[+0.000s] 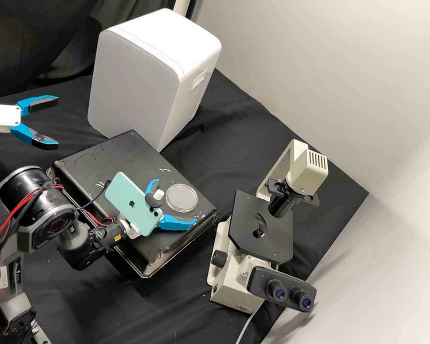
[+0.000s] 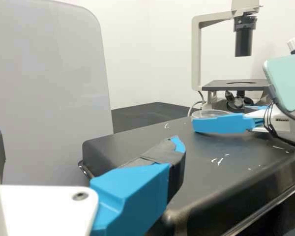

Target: Place the petri dish on the microscope

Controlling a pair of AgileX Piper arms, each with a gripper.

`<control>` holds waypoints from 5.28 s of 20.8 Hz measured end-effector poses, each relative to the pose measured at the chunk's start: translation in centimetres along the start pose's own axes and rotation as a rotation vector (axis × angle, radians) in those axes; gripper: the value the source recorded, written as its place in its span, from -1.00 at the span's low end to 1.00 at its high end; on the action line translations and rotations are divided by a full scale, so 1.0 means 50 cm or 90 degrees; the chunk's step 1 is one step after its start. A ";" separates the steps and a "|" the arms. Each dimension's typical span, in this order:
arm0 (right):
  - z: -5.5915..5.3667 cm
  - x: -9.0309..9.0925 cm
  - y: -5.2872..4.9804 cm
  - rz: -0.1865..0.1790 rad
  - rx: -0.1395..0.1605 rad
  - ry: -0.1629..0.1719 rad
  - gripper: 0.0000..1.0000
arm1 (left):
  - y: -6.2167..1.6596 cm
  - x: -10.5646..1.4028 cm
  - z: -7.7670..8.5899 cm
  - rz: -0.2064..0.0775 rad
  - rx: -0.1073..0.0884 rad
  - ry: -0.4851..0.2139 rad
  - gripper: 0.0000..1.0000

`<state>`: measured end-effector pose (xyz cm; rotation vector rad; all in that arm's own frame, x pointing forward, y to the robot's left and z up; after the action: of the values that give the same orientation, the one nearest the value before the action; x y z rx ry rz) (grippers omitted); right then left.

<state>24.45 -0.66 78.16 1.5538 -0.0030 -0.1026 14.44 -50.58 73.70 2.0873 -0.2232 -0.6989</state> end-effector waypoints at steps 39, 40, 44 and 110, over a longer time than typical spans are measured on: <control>0.025 0.091 0.015 0.057 0.009 -0.020 -1.00 | 0.000 0.000 0.000 0.001 -0.005 0.005 1.00; 0.030 0.091 0.018 0.058 0.013 -0.023 -1.00 | 0.000 0.000 0.000 0.001 -0.005 0.005 1.00; 0.038 0.091 0.026 0.061 0.035 -0.025 -1.00 | 0.000 0.000 0.000 0.001 -0.005 0.005 1.00; 0.097 0.135 0.209 0.219 0.097 -0.042 -1.00 | -0.002 0.001 -0.003 -0.005 0.002 0.004 1.00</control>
<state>31.51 -5.82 88.23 1.6792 -0.3355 0.1222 14.56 -50.43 73.66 2.0943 -0.2136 -0.6964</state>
